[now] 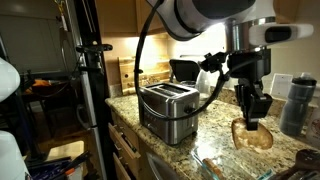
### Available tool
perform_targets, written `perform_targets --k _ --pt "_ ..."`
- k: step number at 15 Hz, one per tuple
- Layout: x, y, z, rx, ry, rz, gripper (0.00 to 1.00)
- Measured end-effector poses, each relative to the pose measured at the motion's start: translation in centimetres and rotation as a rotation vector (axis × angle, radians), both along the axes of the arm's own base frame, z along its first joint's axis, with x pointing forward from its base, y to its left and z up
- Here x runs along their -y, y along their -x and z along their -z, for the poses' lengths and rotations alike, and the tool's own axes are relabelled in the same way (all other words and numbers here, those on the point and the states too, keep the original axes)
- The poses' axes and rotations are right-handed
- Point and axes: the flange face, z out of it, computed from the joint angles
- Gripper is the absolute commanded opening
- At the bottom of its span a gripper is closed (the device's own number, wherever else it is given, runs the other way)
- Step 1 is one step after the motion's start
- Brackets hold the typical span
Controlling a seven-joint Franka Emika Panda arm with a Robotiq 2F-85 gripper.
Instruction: Put the slices of bread in the toaster
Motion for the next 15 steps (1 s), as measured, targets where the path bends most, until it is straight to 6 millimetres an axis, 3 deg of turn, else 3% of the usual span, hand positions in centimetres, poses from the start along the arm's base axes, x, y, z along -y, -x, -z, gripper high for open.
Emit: perform_targets --k 9,12,15 --pt "-2.7 7.4 -2.8 0.047 -0.007 0.093 0.04" --pt "-5.2 10.0 -3.9 0.071 -0.003 0.084 0.04" --pt "-9.2 11.8 -5.5 0.101 0.023 0.054 0.04"
